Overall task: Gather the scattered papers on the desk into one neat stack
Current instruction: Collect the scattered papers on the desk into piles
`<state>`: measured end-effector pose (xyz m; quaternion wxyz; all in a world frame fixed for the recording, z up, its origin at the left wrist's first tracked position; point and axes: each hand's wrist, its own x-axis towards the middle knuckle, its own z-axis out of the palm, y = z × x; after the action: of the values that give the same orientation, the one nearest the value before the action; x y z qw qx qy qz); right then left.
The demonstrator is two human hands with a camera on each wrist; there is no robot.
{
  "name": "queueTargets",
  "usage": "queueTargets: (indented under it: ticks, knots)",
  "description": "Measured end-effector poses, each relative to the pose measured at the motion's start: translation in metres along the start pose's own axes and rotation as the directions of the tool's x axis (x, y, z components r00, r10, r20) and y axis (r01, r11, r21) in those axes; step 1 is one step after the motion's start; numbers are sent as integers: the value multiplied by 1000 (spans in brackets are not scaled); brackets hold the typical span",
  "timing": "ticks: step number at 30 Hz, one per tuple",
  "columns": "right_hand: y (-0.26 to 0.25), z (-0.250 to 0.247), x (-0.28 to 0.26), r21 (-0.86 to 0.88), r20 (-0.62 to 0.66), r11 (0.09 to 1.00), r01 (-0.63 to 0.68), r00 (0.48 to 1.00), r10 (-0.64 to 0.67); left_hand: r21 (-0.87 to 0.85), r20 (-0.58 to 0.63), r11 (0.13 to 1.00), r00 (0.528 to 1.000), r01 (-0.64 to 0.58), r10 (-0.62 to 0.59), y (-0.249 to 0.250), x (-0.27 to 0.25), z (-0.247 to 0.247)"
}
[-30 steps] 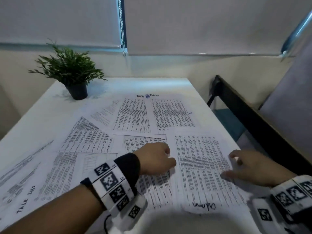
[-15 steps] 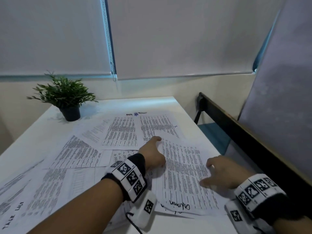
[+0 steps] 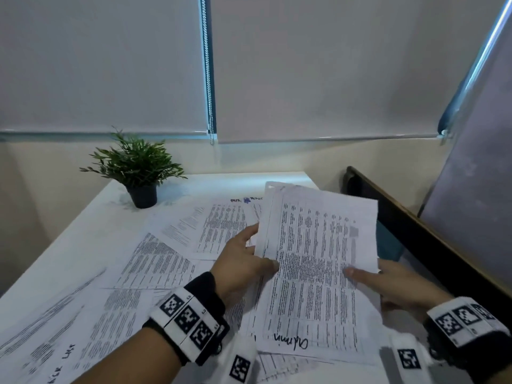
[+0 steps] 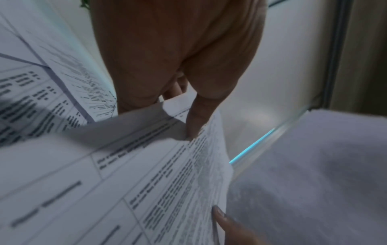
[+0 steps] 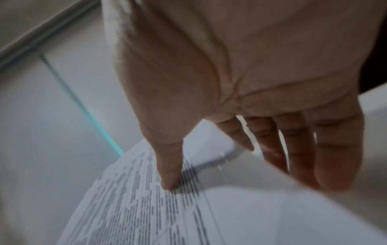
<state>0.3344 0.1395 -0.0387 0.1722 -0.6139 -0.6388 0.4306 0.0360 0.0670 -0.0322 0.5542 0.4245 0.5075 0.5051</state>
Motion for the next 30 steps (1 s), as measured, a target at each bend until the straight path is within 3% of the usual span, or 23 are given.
queueTargets:
  ticks: [4, 6, 8, 10, 14, 18, 20, 23, 27, 30]
  knots:
    - [-9, 12, 0, 491, 88, 871, -9, 995, -39, -56, 4, 996, 997, 72, -72, -6, -3, -11]
    - [-2, 7, 7, 523, 33, 852, 11, 999, -32, 69, -32, 994, 996, 89, -87, -6, -9, -16]
    - [6, -2, 12, 353, -50, 934, 52, 998, -37, 305, -80, 947, 993, 104, -83, -3, -14, -25]
    - [12, -11, 9, 17, -104, 1000, 16, 994, -15, 518, -129, 846, 989, 127, -69, 3, -15, -40]
    - [23, -30, 3, -332, -132, 927, -173, 982, 136, 721, -187, 676, 982, 152, -21, 11, -3, -65]
    - [32, -45, 10, -399, -186, 857, -327, 944, 273, 868, -153, 481, 988, 125, 19, 21, 15, -53]
    - [28, -49, 17, -447, -215, 831, -331, 942, 259, 900, -156, 413, 988, 135, 15, 22, 29, -42]
    - [8, -56, 27, -454, -303, 856, -248, 946, 113, 930, -213, 307, 977, 201, 3, 21, 57, -36]
    - [-40, -57, 43, -438, -226, 895, -91, 974, -12, 914, -368, 160, 928, 373, -58, 19, 93, -42]
    - [-69, -44, 66, -356, -146, 935, 2, 988, -57, 872, -463, 147, 884, 468, -70, 11, 111, -50]
